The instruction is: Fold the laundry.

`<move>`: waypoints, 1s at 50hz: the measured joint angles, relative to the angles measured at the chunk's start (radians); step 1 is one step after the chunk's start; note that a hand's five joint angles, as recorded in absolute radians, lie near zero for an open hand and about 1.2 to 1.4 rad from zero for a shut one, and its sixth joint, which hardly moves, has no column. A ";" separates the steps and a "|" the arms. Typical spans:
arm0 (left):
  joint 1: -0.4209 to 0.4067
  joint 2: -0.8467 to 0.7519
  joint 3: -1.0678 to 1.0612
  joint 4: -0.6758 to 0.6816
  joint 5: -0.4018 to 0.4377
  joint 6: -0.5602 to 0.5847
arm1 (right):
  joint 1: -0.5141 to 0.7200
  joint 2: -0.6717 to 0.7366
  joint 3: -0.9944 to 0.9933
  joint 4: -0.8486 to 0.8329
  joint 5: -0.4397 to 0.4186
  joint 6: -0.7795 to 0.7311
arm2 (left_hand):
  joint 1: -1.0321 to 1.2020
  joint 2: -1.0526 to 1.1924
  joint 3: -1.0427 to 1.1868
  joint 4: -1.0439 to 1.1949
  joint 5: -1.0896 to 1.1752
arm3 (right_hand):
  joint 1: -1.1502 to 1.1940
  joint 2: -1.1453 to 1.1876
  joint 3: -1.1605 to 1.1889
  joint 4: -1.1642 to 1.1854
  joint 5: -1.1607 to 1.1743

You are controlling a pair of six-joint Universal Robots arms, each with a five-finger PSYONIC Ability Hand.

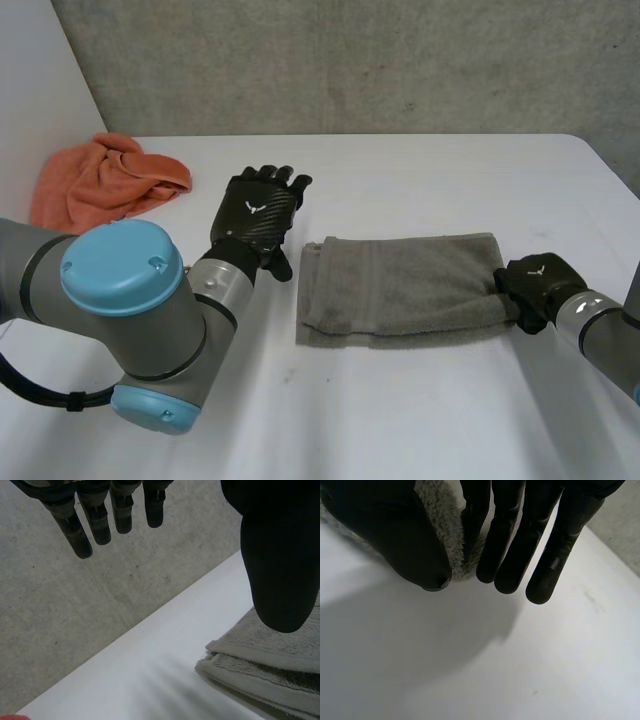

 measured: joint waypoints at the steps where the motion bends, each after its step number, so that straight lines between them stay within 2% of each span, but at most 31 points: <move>1: 0.000 0.003 -0.001 -0.005 0.000 0.000 | 0.001 -0.001 -0.005 -0.001 0.001 -0.001 | 0.000 0.000 0.000 0.000 0.000 | 0.008 0.000 0.000 0.001 0.001; 7: 0.002 0.040 -0.002 -0.037 -0.003 -0.003 | 0.077 -0.053 -0.065 0.000 0.005 0.033 | 0.000 0.000 0.000 0.000 0.000 | 0.094 0.000 0.000 0.003 0.015; 17: 0.012 0.116 -0.035 -0.049 -0.006 -0.009 | 0.329 -0.097 -0.202 0.015 -0.003 0.128 | 0.000 0.000 0.000 0.000 0.000 | 0.119 0.000 0.000 0.003 0.024; 23: 0.043 0.141 -0.061 -0.047 -0.007 -0.013 | 0.469 -0.024 -0.298 0.027 -0.038 0.151 | 0.000 0.000 0.000 0.000 0.000 | 0.146 0.000 0.000 0.003 0.027; 29: 0.080 0.153 -0.077 -0.048 -0.007 -0.015 | 0.533 0.082 -0.412 0.099 -0.069 0.189 | 0.000 0.000 0.000 0.000 0.000 | 0.146 0.000 0.000 0.003 0.028; 33: 0.094 0.154 -0.087 -0.047 -0.007 -0.015 | 0.539 0.115 -0.465 0.131 -0.071 0.218 | 0.000 0.000 0.000 0.000 0.000 | 0.146 0.000 0.000 0.003 0.028; 35: 0.099 0.154 -0.093 -0.047 -0.006 -0.016 | 0.537 0.127 -0.490 0.144 -0.057 0.235 | 0.000 0.000 0.000 0.000 0.000 | -0.166 -0.323 -0.323 -0.324 -0.279; 36: 0.100 0.153 -0.094 -0.047 -0.006 -0.016 | 0.536 0.129 -0.495 0.147 -0.051 0.240 | 0.000 0.000 0.000 0.000 0.000 | -0.166 -0.323 -0.323 -0.324 -0.279; 37: 0.101 0.153 -0.097 -0.047 -0.006 -0.016 | 0.534 0.131 -0.501 0.150 -0.037 0.248 | 0.000 0.000 0.000 0.000 0.000 | -0.448 -0.662 -0.659 -0.657 -0.611; 38: 0.102 0.152 -0.099 -0.047 -0.006 -0.016 | 0.528 0.129 -0.502 0.155 0.003 0.265 | 0.000 0.000 0.000 0.000 0.000 | -0.521 -0.782 -0.781 -0.773 -0.732; 40: 0.101 0.152 -0.105 -0.047 -0.005 -0.017 | 0.516 0.118 -0.488 0.156 0.062 0.283 | 0.000 0.000 0.000 0.000 0.000 | -0.555 -0.820 -0.839 -0.847 -0.804; 44: 0.101 0.156 -0.119 -0.047 -0.003 -0.016 | 0.447 0.045 -0.383 0.154 0.179 0.294 | 0.000 0.000 0.000 0.000 0.000 | -0.554 -0.819 -0.839 -0.850 -0.807; 47: 0.101 0.158 -0.124 -0.047 -0.002 -0.016 | 0.398 0.005 -0.315 0.152 0.196 0.278 | 0.000 0.000 0.000 0.000 0.000 | -0.545 -0.816 -0.822 -0.831 -0.782; 50: 0.100 0.162 -0.129 -0.047 0.001 -0.015 | 0.269 -0.071 -0.151 0.138 0.165 0.215 | 0.000 0.000 0.000 0.000 0.000 | -0.482 -0.776 -0.747 -0.749 -0.716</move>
